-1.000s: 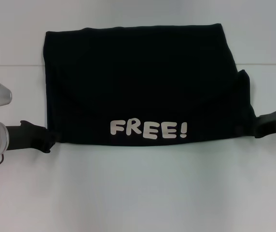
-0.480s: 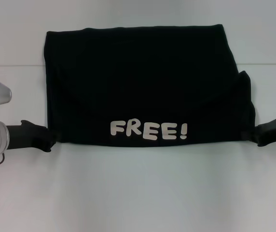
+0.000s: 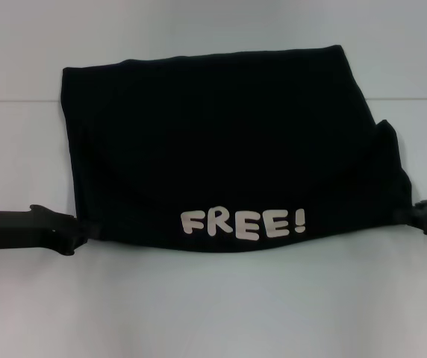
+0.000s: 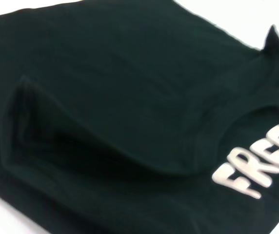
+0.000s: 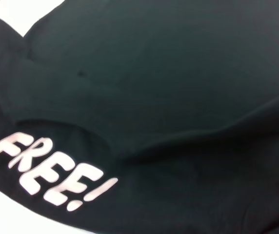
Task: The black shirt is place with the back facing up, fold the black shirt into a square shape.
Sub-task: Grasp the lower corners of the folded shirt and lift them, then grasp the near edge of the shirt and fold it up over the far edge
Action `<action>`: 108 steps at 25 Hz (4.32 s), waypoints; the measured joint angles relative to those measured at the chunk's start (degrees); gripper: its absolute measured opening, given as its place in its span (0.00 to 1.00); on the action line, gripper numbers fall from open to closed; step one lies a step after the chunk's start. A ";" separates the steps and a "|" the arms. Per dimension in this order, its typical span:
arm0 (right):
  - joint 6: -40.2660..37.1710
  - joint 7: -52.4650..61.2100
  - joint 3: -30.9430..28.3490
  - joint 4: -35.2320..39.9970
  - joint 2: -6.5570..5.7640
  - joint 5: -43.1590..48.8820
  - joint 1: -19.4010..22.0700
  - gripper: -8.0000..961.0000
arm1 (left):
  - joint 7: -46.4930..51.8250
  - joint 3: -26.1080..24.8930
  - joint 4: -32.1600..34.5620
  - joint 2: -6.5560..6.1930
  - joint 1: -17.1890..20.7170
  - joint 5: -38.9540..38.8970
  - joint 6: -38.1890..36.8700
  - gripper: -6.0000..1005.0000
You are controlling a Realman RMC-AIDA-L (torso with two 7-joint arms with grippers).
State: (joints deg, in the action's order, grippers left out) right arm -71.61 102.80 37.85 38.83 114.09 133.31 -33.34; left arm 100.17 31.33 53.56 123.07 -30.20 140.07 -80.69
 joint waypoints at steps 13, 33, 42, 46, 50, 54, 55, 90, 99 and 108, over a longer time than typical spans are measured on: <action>-17.39 -4.57 -9.03 11.69 4.69 -0.07 9.74 0.06 | -2.68 -13.62 0.67 -2.27 1.22 -1.32 -23.82 0.02; -31.38 -17.41 -20.85 10.23 6.21 0.36 21.38 0.06 | -5.71 -20.07 1.02 -2.79 5.23 0.60 -33.29 0.02; -32.25 -21.85 -22.82 5.39 6.23 0.40 24.53 0.06 | -5.85 -19.84 0.92 -3.73 3.53 2.55 -33.05 0.02; -32.35 -22.24 -22.92 4.58 6.19 0.38 24.59 0.06 | -5.86 -19.84 0.72 -3.89 3.12 2.66 -32.95 0.02; -32.54 -21.60 -23.54 4.77 5.86 0.17 22.79 0.06 | -5.75 -20.25 0.49 -4.08 2.52 2.24 -32.22 0.02; -32.49 -19.32 -25.31 4.91 4.83 0.33 19.30 0.06 | -4.34 -20.50 0.02 -4.43 0.90 1.23 -28.60 0.02; -32.36 -18.64 -25.58 4.94 4.42 0.31 18.31 0.06 | -4.00 -20.50 -0.50 -4.59 0.15 1.15 -27.28 0.02; 9.47 6.58 -10.74 -6.33 -1.10 0.43 -12.44 0.06 | 2.83 -7.55 -16.68 -6.07 -17.11 0.93 29.16 0.02; 19.68 6.34 -9.07 -10.15 -0.38 0.13 -15.74 0.06 | 2.50 -2.15 -20.64 -4.93 -20.94 0.73 43.18 0.02; 25.60 6.10 -8.34 -12.37 0.23 0.09 -17.52 0.06 | 2.42 2.50 -24.11 -3.43 -22.41 0.15 51.24 0.02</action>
State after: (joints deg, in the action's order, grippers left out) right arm -46.01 108.90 29.51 26.46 114.31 133.40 -50.86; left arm 102.59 33.83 29.45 119.64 -52.61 140.23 -29.45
